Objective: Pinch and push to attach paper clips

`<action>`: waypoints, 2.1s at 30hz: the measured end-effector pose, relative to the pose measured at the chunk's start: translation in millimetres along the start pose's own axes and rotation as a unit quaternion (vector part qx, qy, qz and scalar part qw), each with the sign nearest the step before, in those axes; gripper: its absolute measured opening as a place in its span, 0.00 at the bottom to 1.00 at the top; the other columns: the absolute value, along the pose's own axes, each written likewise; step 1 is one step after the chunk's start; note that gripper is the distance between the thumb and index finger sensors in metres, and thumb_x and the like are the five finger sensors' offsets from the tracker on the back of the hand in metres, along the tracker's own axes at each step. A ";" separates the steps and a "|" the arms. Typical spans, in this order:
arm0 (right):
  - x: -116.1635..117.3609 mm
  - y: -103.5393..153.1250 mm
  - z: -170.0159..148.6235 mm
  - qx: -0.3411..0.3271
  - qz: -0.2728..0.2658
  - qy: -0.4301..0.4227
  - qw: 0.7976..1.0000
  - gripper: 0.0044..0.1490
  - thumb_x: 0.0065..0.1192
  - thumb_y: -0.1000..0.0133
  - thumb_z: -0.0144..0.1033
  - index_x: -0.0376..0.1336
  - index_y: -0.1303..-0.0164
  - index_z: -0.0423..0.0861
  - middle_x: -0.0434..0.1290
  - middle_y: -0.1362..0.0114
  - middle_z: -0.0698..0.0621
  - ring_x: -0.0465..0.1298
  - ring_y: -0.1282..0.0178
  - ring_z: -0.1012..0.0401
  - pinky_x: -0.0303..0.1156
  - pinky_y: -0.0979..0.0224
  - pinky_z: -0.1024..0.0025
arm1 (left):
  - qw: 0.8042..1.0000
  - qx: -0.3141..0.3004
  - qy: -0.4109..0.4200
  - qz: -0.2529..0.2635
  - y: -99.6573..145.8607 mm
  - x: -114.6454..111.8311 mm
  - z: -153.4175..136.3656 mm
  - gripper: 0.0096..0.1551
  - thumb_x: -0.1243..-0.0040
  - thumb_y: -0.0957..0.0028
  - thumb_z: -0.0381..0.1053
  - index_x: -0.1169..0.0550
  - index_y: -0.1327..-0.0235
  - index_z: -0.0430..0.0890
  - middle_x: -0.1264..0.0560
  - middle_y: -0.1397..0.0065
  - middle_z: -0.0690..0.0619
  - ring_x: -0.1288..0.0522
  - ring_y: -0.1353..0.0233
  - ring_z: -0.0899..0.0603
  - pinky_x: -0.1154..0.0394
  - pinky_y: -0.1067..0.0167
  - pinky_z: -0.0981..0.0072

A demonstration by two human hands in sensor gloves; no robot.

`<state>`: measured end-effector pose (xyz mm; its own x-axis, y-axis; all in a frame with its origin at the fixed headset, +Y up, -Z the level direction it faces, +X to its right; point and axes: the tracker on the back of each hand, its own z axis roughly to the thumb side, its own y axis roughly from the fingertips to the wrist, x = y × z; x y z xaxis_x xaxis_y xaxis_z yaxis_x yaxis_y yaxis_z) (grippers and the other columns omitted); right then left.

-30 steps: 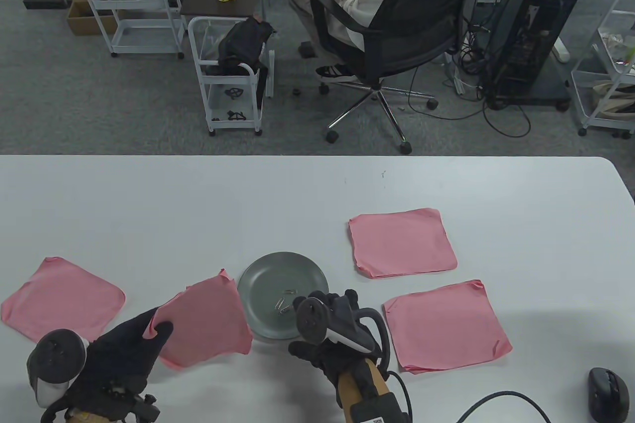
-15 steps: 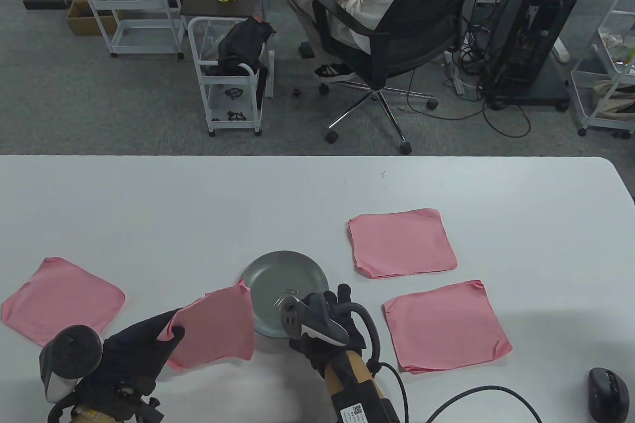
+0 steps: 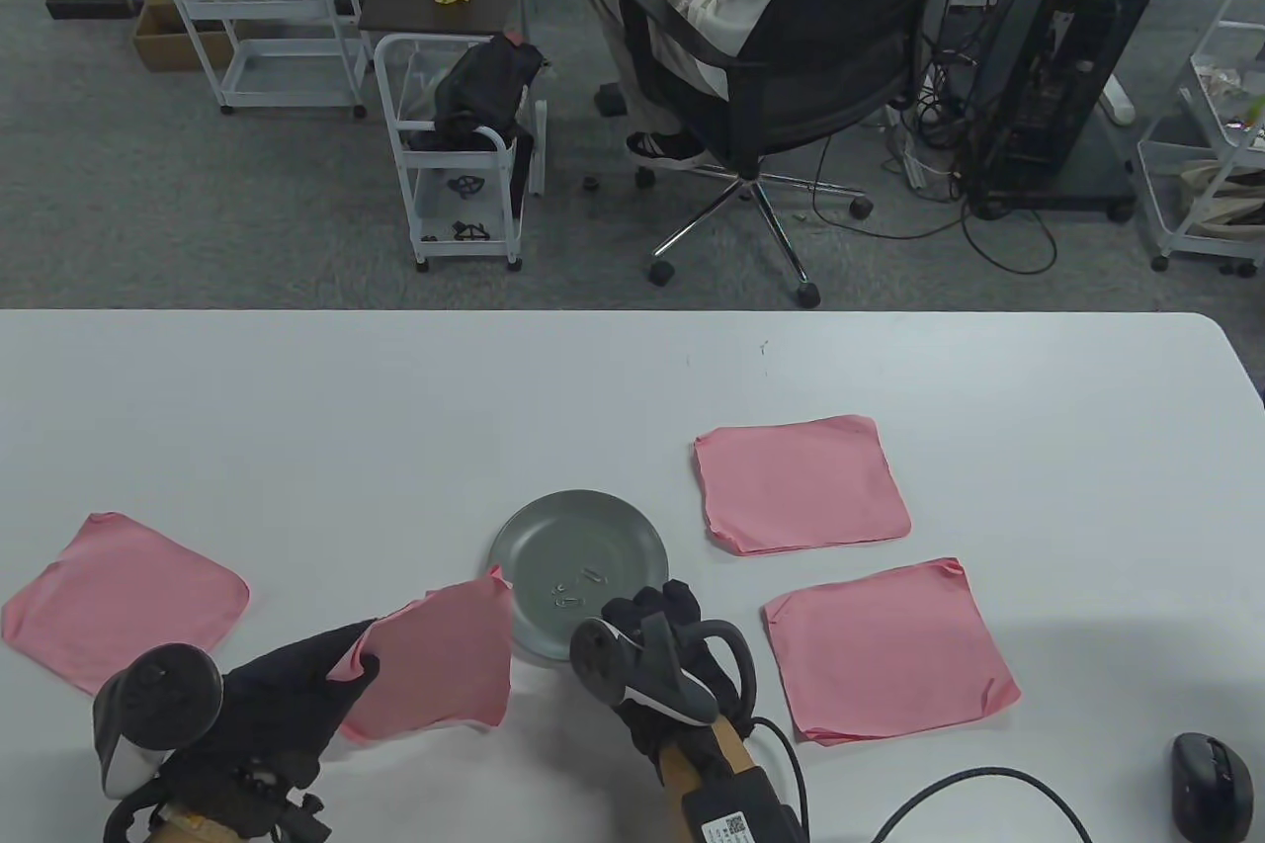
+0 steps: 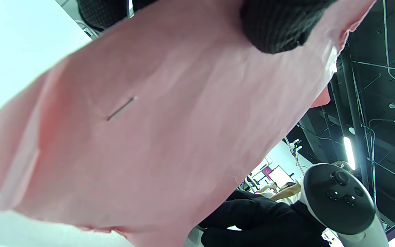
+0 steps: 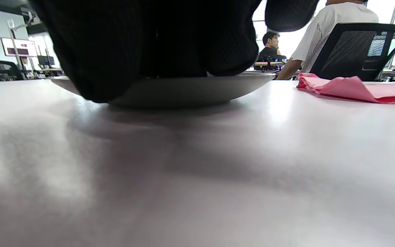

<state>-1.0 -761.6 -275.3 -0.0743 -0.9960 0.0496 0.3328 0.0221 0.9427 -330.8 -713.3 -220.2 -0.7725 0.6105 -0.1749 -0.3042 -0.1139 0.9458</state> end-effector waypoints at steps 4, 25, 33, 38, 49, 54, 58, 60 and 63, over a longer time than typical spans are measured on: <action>-6.1 3.0 -3.5 -0.005 -0.023 -0.064 0.998 0.22 0.70 0.50 0.49 0.71 0.46 0.58 0.75 0.37 0.57 0.73 0.39 0.53 0.62 0.22 0.47 | 1.000 0.003 -0.002 -0.004 -1.9 -3.8 -1.4 0.24 0.36 0.49 0.58 0.18 0.41 0.55 0.15 0.41 0.54 0.14 0.39 0.44 0.29 0.30 0.41; -103.3 73.2 23.9 -0.112 -0.217 -0.434 0.867 0.23 0.65 0.46 0.44 0.68 0.41 0.53 0.71 0.29 0.50 0.75 0.38 0.52 0.63 0.25 0.44 | 0.995 -0.074 -0.060 -0.040 -2.4 -37.4 30.8 0.24 0.42 0.49 0.61 0.18 0.42 0.56 0.16 0.44 0.56 0.17 0.39 0.45 0.32 0.28 0.40; -88.8 61.8 28.4 -0.080 -0.184 -0.450 0.870 0.23 0.65 0.46 0.43 0.70 0.43 0.47 0.63 0.24 0.44 0.66 0.30 0.45 0.52 0.25 0.36 | 0.993 -0.089 -0.065 -0.049 -4.1 -44.8 33.3 0.24 0.43 0.50 0.63 0.16 0.46 0.55 0.18 0.41 0.56 0.21 0.33 0.44 0.35 0.26 0.39; -87.5 63.3 33.7 -0.082 -0.188 -0.438 0.875 0.23 0.66 0.46 0.43 0.70 0.44 0.45 0.63 0.24 0.44 0.66 0.30 0.44 0.52 0.26 0.35 | 0.994 -0.076 -0.060 -0.049 -5.1 -47.0 32.4 0.24 0.42 0.50 0.63 0.16 0.48 0.53 0.18 0.42 0.55 0.20 0.33 0.44 0.35 0.26 0.39; -84.8 64.3 37.7 -0.081 -0.189 -0.432 0.878 0.23 0.65 0.45 0.42 0.70 0.43 0.44 0.62 0.24 0.43 0.65 0.30 0.43 0.51 0.26 0.35 | 0.995 -0.065 -0.056 -0.048 -5.5 -49.2 32.3 0.24 0.42 0.49 0.63 0.15 0.50 0.52 0.17 0.44 0.55 0.19 0.35 0.44 0.34 0.27 0.40; -83.8 61.4 37.3 -0.077 -0.182 -0.433 0.880 0.24 0.65 0.45 0.43 0.70 0.43 0.44 0.62 0.24 0.43 0.65 0.29 0.43 0.51 0.26 0.35 | 0.995 -0.064 -0.053 -0.047 -7.6 -49.9 32.0 0.23 0.42 0.49 0.62 0.15 0.50 0.53 0.17 0.44 0.56 0.20 0.35 0.44 0.34 0.27 0.40; -85.7 54.3 33.4 -0.064 -0.159 -0.441 0.881 0.24 0.64 0.45 0.43 0.69 0.42 0.45 0.63 0.23 0.44 0.65 0.28 0.43 0.51 0.25 0.35 | 0.997 -0.056 -0.037 -0.047 -15.3 -49.9 29.9 0.23 0.41 0.49 0.62 0.15 0.49 0.54 0.18 0.42 0.56 0.20 0.33 0.44 0.35 0.26 0.39; -88.9 49.3 30.3 -0.054 -0.153 -0.441 0.883 0.24 0.65 0.45 0.44 0.70 0.42 0.46 0.64 0.23 0.44 0.65 0.28 0.43 0.52 0.25 0.35 | 0.997 -0.049 -0.022 -0.048 -20.7 -49.8 29.0 0.23 0.41 0.50 0.62 0.15 0.48 0.54 0.18 0.42 0.56 0.21 0.32 0.45 0.36 0.26 0.38; -95.7 40.2 26.1 -0.042 -0.125 -0.443 0.887 0.24 0.64 0.44 0.45 0.69 0.42 0.48 0.63 0.22 0.46 0.65 0.27 0.44 0.52 0.23 0.35 | 0.998 -0.038 -0.007 -0.050 -27.0 -49.6 29.4 0.23 0.41 0.50 0.62 0.15 0.48 0.55 0.18 0.41 0.57 0.22 0.30 0.45 0.38 0.25 0.37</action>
<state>-5.0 -663.2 -233.6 -0.8526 -0.5093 0.1169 0.2673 -0.2328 0.9351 -267.9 -717.5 -229.1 -0.7289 0.6320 -0.2631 -0.4207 -0.1104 0.9004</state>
